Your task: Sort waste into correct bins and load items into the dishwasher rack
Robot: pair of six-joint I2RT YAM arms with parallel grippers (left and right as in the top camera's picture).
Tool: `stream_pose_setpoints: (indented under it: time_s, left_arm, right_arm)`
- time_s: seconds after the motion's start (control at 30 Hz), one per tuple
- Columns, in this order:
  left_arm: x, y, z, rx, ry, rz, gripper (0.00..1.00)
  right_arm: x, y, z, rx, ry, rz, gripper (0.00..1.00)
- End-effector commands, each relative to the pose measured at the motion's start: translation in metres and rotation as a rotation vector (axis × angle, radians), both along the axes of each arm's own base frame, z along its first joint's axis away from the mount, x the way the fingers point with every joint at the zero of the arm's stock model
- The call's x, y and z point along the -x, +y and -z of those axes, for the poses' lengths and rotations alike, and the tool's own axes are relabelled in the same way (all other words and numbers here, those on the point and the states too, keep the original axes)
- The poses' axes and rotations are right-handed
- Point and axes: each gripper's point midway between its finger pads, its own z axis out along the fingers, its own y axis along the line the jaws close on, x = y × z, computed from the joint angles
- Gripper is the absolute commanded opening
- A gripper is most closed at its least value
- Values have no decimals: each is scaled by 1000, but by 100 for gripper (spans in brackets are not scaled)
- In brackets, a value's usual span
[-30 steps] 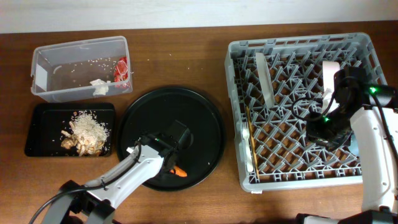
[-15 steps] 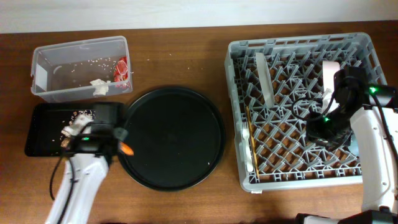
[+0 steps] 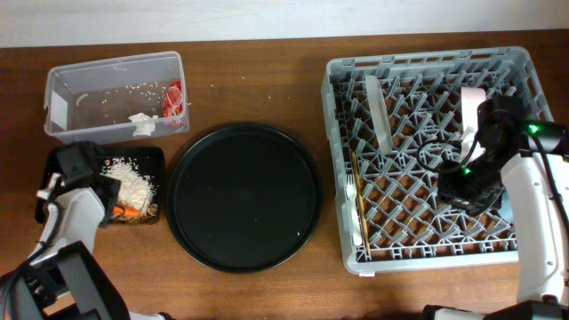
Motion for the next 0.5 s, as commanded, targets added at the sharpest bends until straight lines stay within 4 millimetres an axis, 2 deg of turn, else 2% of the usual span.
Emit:
stream_pose_setpoints:
  time_s: [0.0,0.07,0.1,0.13,0.17,0.2,0.23,0.27,0.3,0.33,0.37,0.4,0.47]
  left_arm:
    - [-30,12,-54,-56,-24,133,52]
    - [-35,4,-86,-16,-59,158,64]
    - [-36,-15,-97,70,-84,213,69]
    - [-28,-48,-99,190,-83,281,75]
    - [-21,-63,-97,213,-38,325,78]
    - [-15,-87,-92,223,36,440,79]
    - [-9,-132,-87,212,148,707,80]
    - [-5,-159,-86,209,194,880,85]
    - [1,-198,-84,188,249,1114,87]
    - [10,-228,-85,165,297,1292,94]
    - [17,-243,-90,159,327,1375,99]
    - [27,-245,-102,171,365,1411,99]
    - [38,-225,-125,199,401,1343,99]
  right_arm:
    - [0,-1,-4,16,-16,-4,31]
    - [0,-1,-4,15,-16,-4,31]
    - [0,-1,-4,15,-18,-4,32]
    - [-1,-1,-4,16,-21,-4,34]
    - [-1,-1,-4,16,-21,-4,38]
    - [-1,-1,-4,15,-21,-4,45]
    - [-4,5,-5,-17,-34,-4,59]
    - [-6,14,-6,-73,-51,-29,72]
    - [-10,31,-10,-164,-90,-128,74]
    - [-18,68,-23,-349,-186,-288,77]
    - [-25,83,-27,-383,-238,-365,82]
    - [-35,87,-23,-313,-264,-425,90]
    - [-27,73,-15,-217,-189,-373,92]
